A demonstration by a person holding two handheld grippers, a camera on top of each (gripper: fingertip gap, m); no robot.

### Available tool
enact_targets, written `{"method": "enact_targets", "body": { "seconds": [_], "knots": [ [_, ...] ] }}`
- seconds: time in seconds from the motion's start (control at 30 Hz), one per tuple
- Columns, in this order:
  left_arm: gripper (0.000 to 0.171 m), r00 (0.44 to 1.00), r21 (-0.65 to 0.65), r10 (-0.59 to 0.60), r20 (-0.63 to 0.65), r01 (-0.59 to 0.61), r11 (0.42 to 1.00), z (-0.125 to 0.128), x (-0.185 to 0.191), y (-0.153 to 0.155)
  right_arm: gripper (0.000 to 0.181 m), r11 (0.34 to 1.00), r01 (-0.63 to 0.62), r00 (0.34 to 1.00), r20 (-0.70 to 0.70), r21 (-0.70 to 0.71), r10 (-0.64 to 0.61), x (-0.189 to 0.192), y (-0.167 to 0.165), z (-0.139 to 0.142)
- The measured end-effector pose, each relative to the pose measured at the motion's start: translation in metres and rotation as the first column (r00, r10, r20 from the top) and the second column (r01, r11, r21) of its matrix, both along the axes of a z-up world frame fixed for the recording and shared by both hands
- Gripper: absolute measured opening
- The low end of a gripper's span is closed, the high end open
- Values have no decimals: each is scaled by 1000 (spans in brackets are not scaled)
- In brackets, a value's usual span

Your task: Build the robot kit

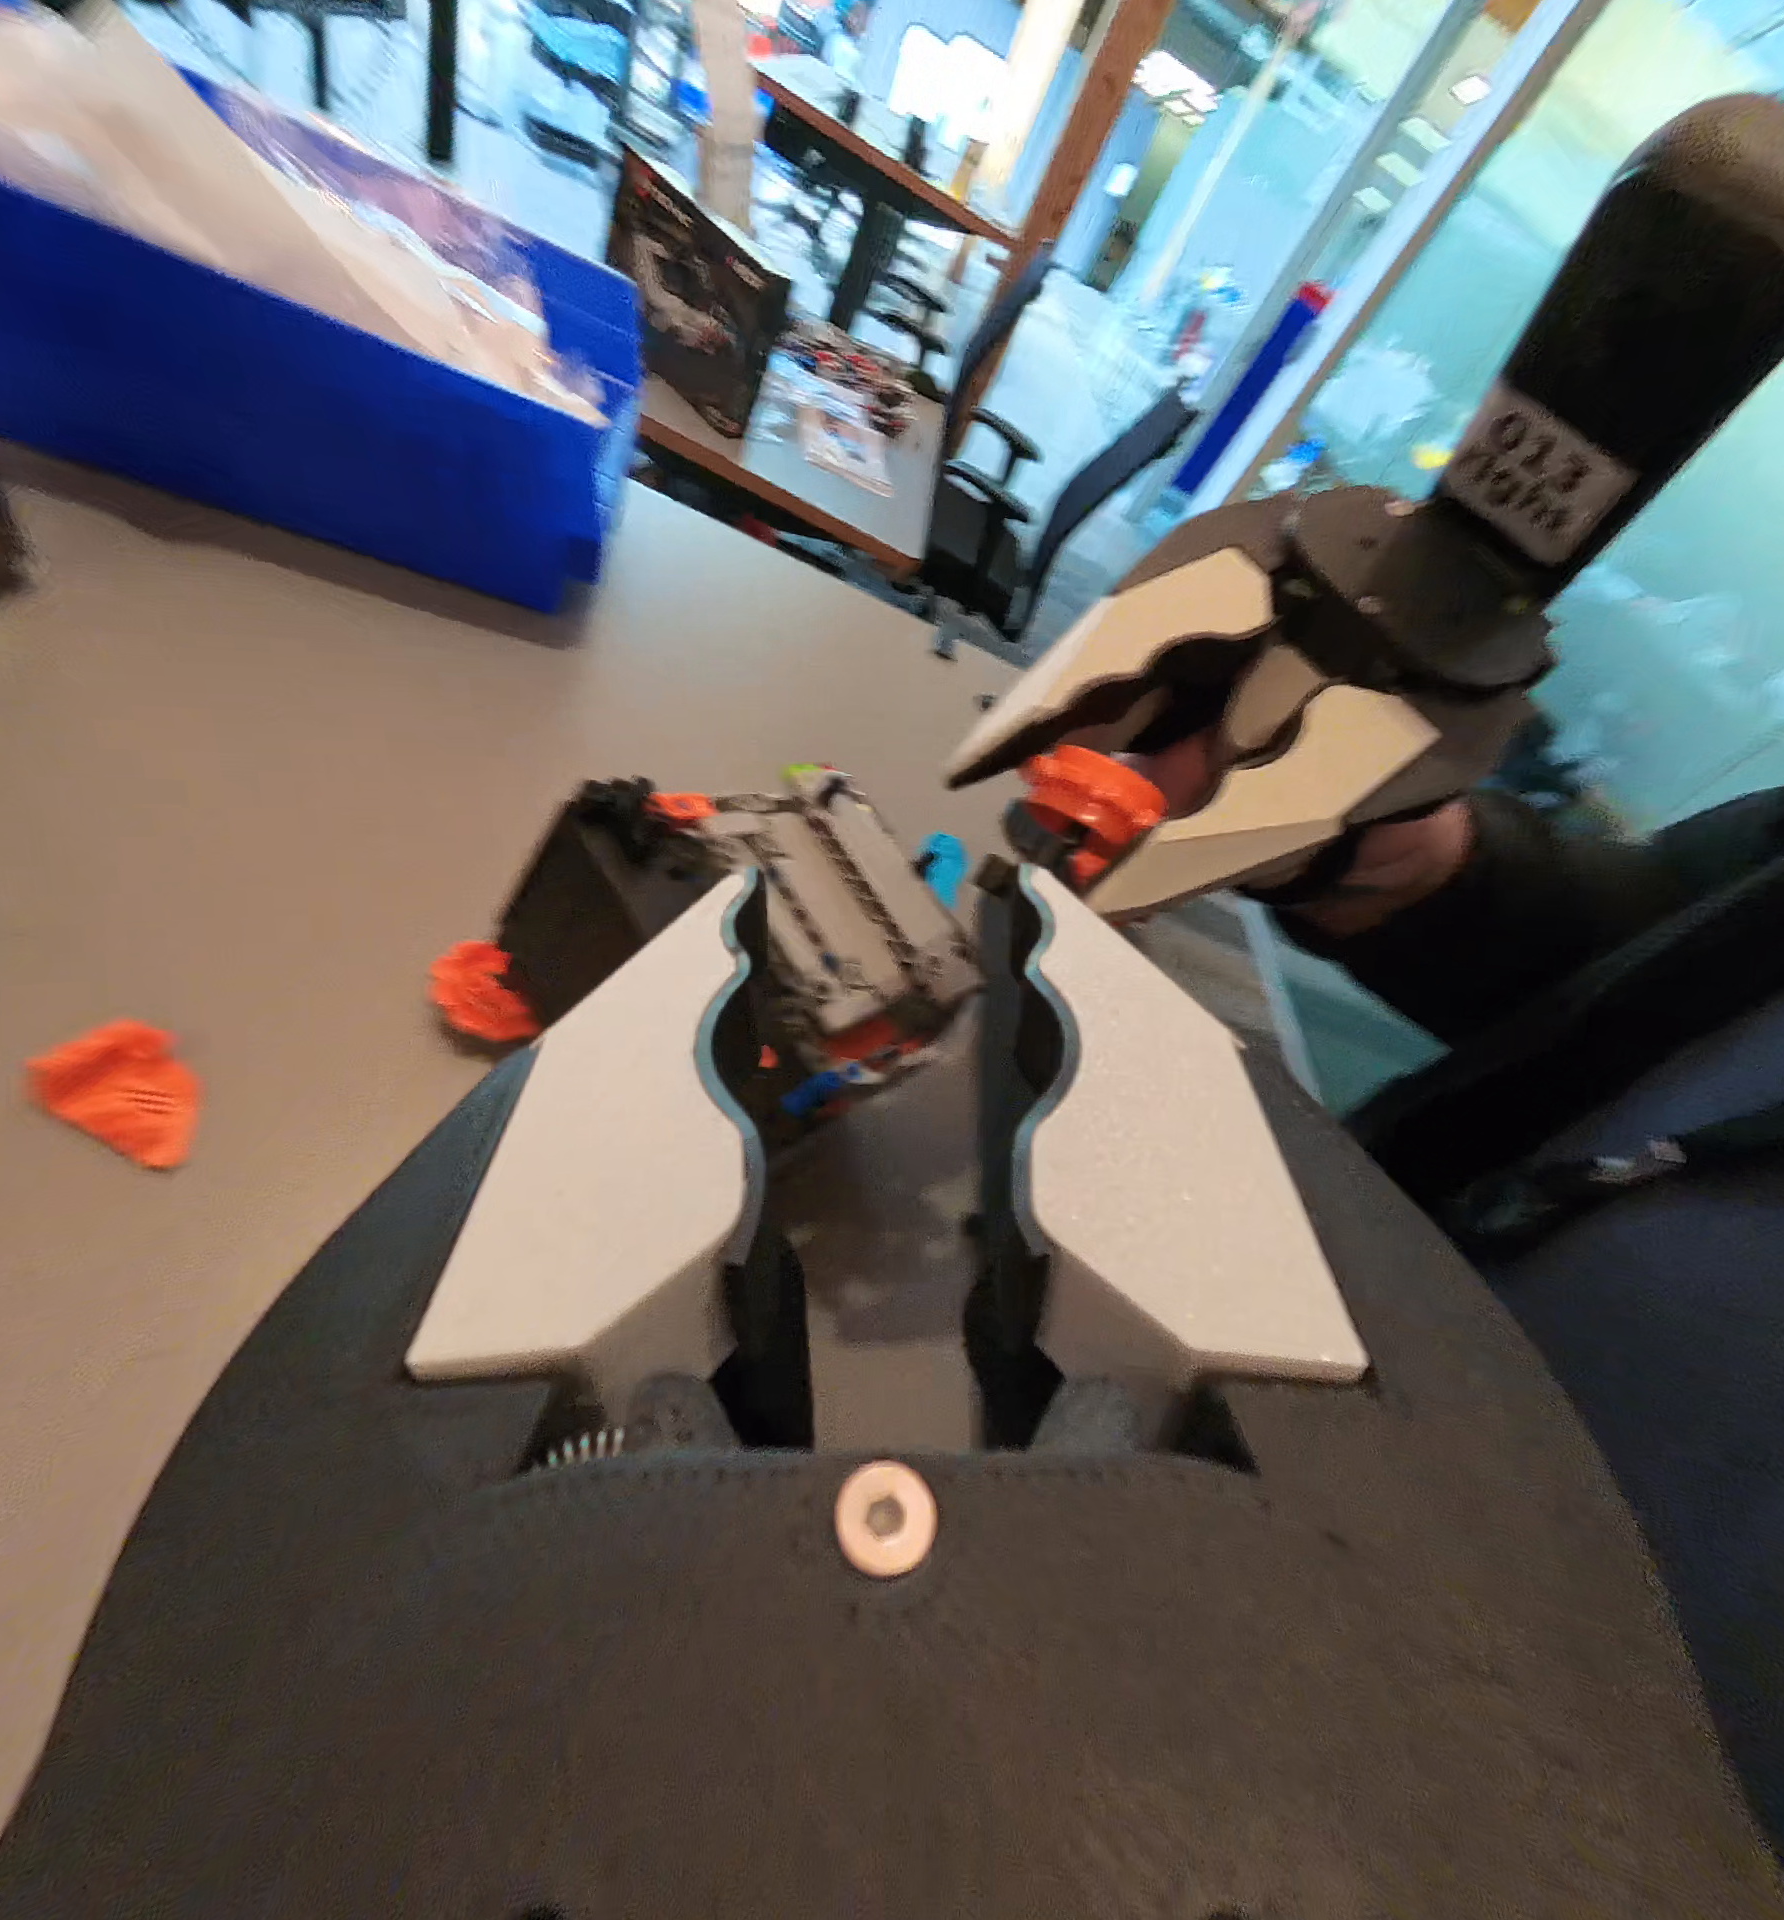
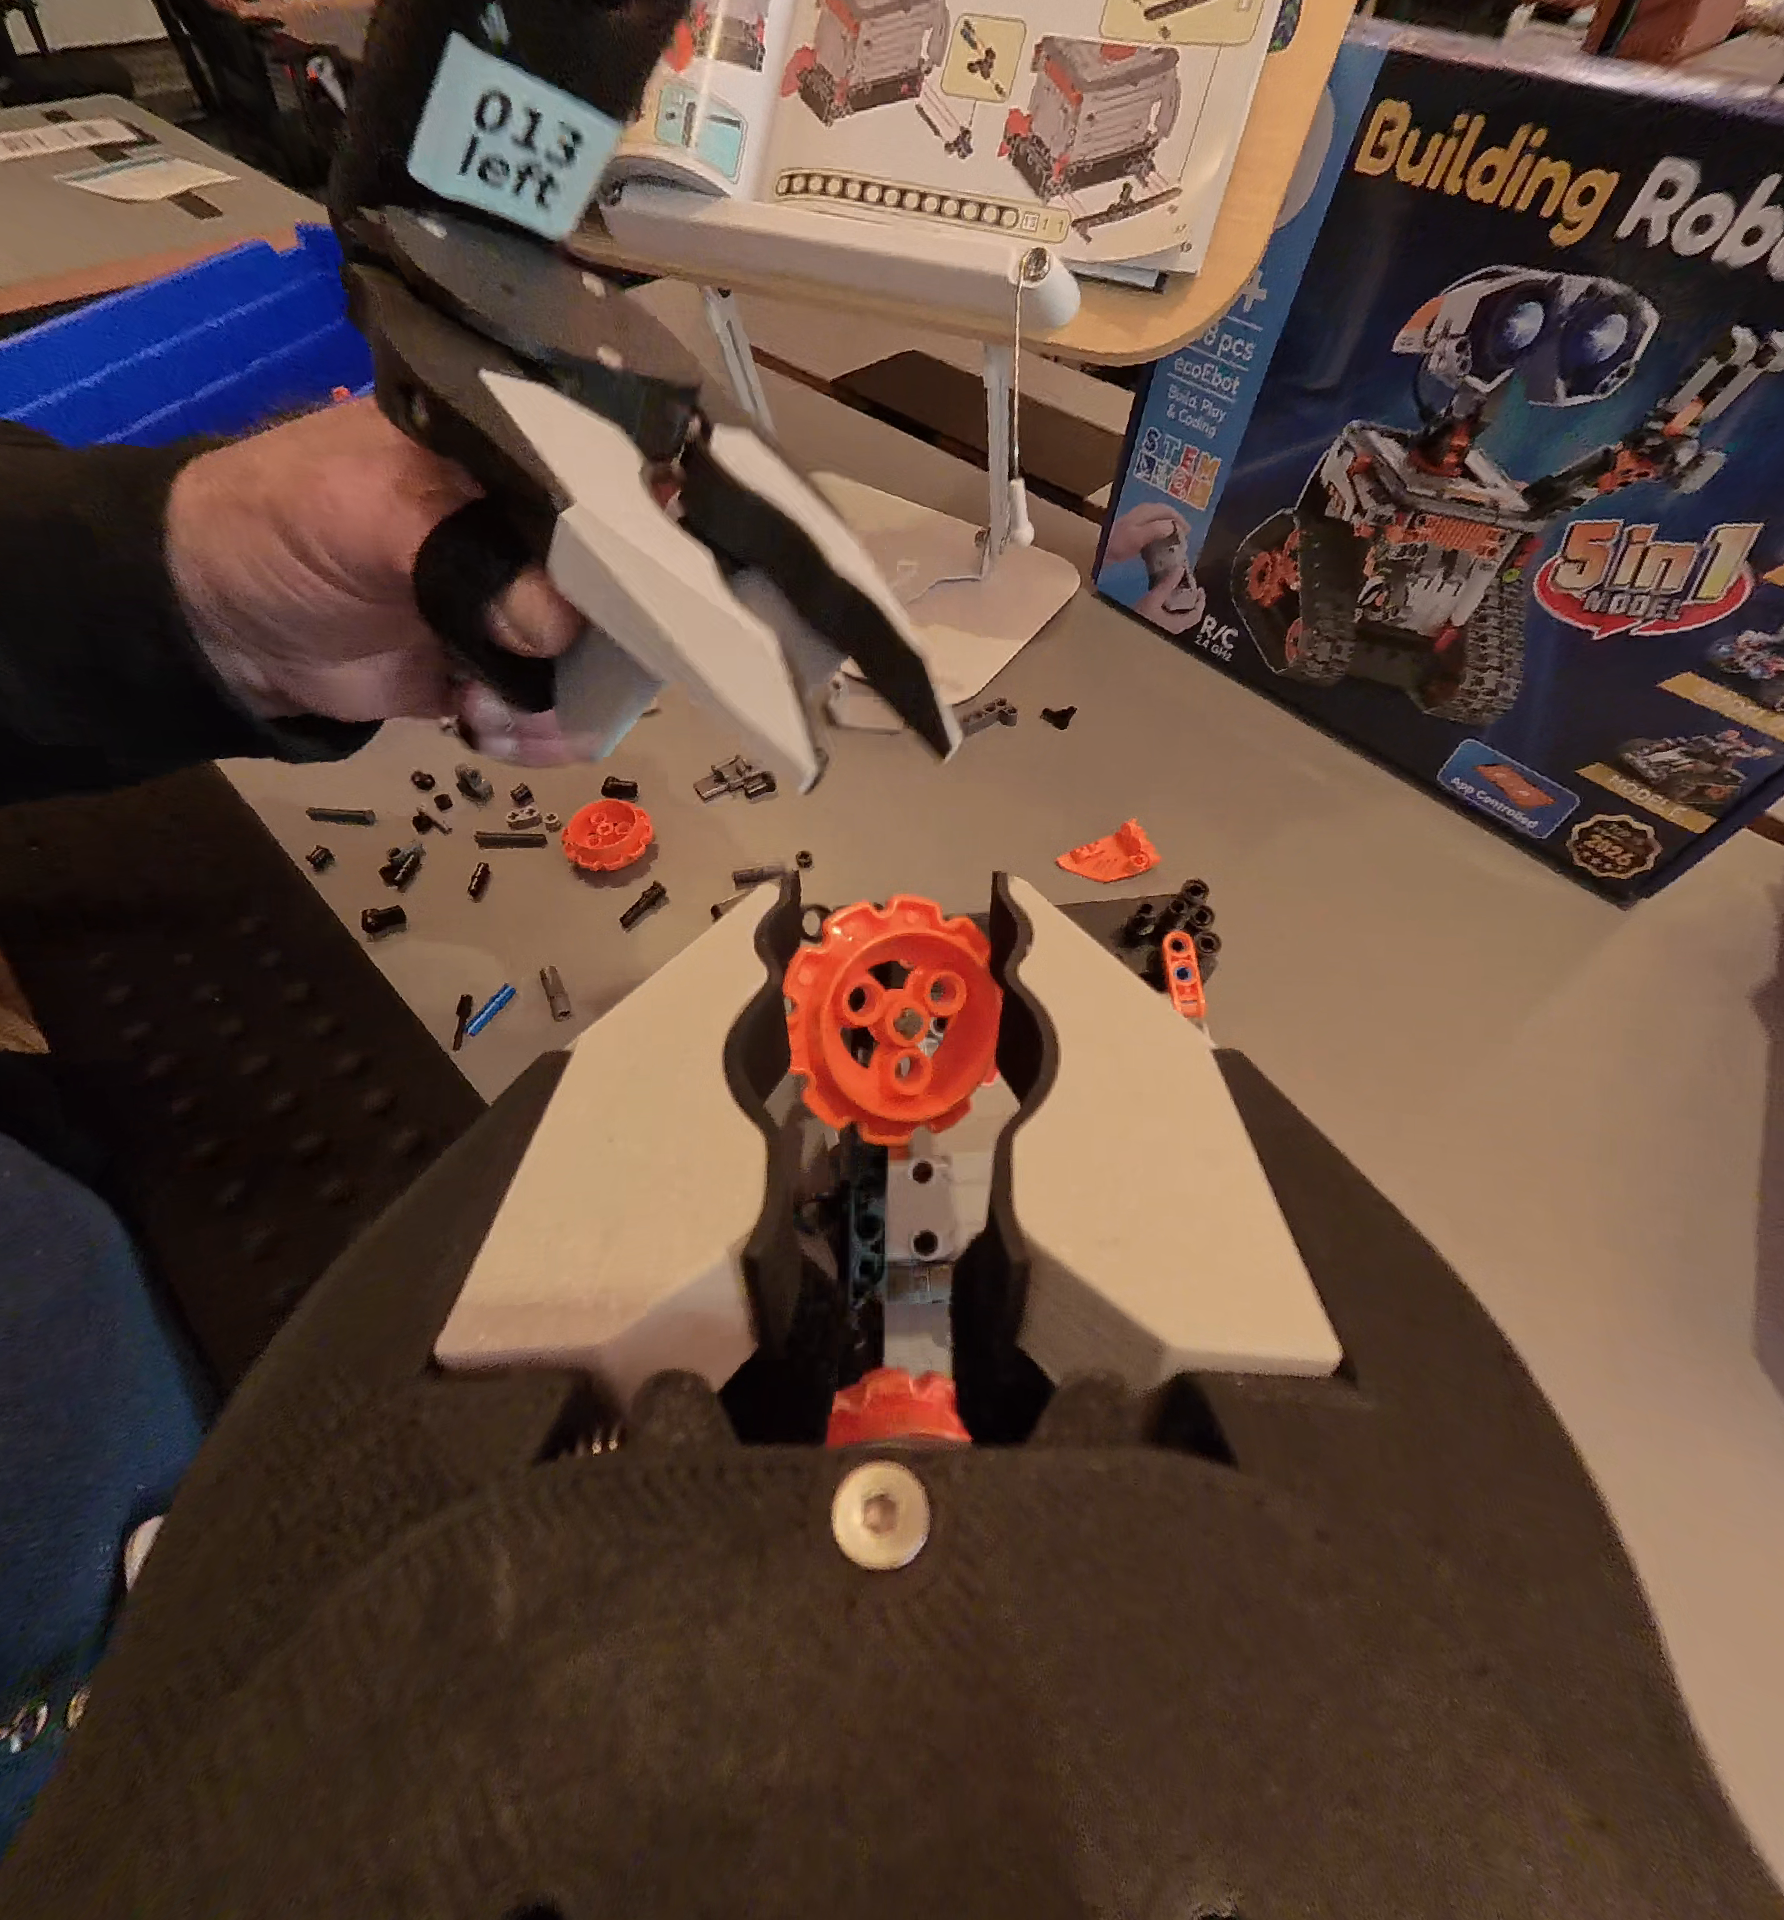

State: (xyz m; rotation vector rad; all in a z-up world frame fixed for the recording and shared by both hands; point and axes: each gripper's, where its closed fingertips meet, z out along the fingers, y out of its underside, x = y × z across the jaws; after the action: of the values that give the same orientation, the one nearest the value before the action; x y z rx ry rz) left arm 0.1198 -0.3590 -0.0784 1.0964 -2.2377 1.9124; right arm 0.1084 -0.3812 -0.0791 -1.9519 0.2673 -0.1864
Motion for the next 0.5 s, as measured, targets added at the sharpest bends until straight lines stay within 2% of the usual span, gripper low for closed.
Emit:
{"method": "enact_targets", "body": {
  "seconds": [0.07,0.13,0.23,0.3,0.33,0.4,0.5],
  "knots": [
    [47,994,-64,-61,-96,55,996,-2,-16,-11,34,1000,14,999,42,2,-14,1,1,2],
    [48,987,-63,-103,-123,96,993,-9,-35,-21,34,999,5,1000,23,32,-6,1,2,9],
    [52,996,55,-87,33,85,995,-13,-43,-31,34,991,-63,994,-79,114,73,-7,8,19],
    [58,996,139,-70,58,61,988,-23,-38,-35,34,985,-101,989,-94,142,115,-12,12,26],
    [57,994,129,-75,76,65,990,-21,-37,-39,34,983,-125,987,-81,136,137,-16,14,27],
    [47,991,46,-90,103,85,995,-10,-39,-48,34,979,-168,983,-59,116,176,-23,20,31],
    [14,980,-67,-107,169,120,991,3,-45,-56,34,967,-231,969,-65,108,239,-36,28,35]
  ]
}}
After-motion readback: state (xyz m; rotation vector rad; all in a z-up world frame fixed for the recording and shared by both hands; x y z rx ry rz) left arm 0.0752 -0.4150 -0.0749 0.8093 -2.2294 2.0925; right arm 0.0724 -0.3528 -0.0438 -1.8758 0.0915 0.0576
